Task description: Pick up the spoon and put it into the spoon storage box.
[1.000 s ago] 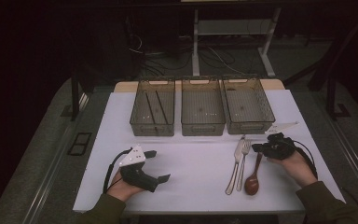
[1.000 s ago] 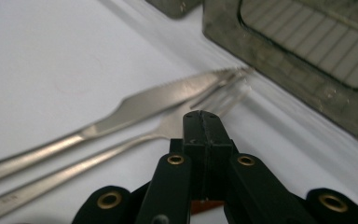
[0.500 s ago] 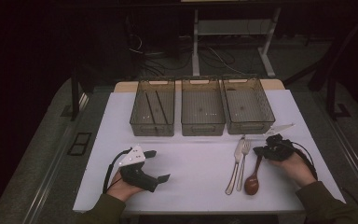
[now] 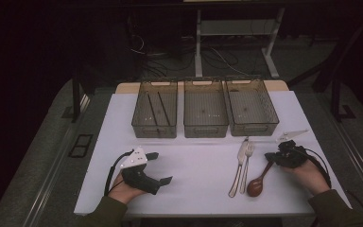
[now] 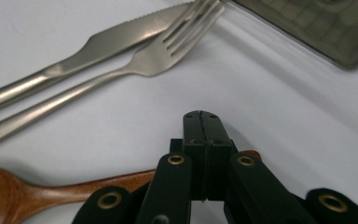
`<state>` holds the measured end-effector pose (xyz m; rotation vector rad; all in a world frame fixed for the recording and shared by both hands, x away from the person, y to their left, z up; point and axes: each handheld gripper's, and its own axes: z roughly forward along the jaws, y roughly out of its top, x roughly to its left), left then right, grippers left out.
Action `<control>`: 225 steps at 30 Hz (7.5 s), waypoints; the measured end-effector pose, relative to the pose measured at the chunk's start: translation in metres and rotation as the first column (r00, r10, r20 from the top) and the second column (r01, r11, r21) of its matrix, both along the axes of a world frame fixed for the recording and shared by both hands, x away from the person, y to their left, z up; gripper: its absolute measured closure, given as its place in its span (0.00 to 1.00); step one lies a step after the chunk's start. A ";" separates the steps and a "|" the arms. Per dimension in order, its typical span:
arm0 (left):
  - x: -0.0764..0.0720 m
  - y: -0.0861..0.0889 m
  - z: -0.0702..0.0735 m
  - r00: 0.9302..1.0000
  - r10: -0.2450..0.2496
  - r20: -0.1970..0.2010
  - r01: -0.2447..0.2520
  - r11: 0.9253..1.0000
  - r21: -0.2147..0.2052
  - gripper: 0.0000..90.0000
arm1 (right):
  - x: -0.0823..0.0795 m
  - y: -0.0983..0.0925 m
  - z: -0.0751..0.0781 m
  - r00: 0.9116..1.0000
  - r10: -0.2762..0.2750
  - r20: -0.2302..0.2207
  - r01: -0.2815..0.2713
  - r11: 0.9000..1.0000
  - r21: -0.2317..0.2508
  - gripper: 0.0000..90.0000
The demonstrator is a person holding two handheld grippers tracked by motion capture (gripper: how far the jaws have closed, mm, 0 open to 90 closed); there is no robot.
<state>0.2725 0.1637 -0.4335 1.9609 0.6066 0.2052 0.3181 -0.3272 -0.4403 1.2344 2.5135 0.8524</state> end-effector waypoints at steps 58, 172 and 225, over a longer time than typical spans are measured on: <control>0.000 -0.001 -0.001 1.000 -0.003 0.000 0.003 1.000 0.009 0.00 | -0.048 0.033 0.007 0.949 0.313 0.019 -0.312 0.936 0.163 0.49; 0.001 0.002 0.000 1.000 0.006 0.001 -0.006 1.000 0.017 0.00 | -0.004 0.052 0.054 0.960 0.181 0.215 -0.231 0.944 0.235 0.93; 0.001 0.002 0.000 1.000 0.003 -0.004 -0.003 1.000 0.005 0.00 | 0.114 0.152 0.082 0.968 0.054 0.244 -0.115 0.964 0.241 0.93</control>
